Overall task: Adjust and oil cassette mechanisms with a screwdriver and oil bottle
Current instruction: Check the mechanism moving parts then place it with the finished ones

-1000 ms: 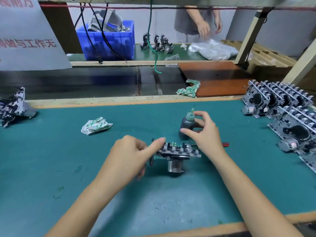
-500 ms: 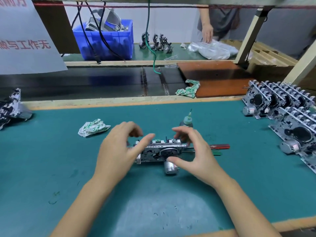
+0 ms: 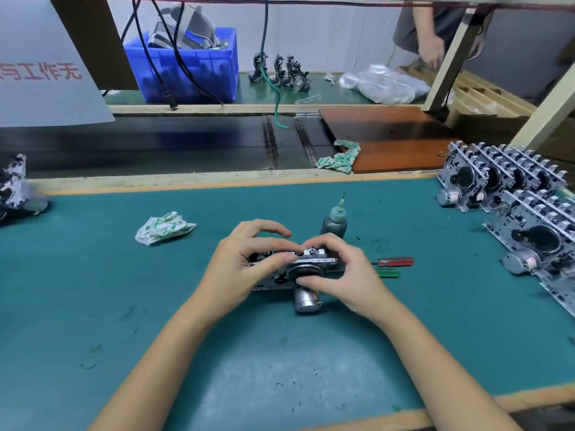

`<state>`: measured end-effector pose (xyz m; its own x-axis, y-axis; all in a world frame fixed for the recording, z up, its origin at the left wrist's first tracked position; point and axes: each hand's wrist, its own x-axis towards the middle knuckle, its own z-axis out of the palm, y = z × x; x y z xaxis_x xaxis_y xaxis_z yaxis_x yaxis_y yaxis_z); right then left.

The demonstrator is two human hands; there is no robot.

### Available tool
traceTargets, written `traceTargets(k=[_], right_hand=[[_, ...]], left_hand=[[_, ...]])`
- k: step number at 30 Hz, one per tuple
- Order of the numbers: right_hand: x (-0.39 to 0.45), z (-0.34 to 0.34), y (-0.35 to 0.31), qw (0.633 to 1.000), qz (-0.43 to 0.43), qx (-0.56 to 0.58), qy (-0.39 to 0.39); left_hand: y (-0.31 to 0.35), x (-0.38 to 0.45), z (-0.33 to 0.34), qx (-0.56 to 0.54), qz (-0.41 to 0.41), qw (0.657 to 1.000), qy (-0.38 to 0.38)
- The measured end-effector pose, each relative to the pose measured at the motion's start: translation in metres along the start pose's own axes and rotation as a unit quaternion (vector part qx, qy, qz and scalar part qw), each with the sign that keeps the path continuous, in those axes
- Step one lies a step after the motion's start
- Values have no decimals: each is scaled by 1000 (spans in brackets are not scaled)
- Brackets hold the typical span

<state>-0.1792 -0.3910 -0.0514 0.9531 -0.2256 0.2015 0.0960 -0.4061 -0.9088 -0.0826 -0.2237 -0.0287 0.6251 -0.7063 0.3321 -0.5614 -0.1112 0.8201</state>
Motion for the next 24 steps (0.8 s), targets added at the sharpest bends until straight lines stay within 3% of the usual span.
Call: traceTargets(k=[24], right_hand=[[6,3,5,998,14,67,-7]], left_hand=[[-6,0,1,11,43,999,13]])
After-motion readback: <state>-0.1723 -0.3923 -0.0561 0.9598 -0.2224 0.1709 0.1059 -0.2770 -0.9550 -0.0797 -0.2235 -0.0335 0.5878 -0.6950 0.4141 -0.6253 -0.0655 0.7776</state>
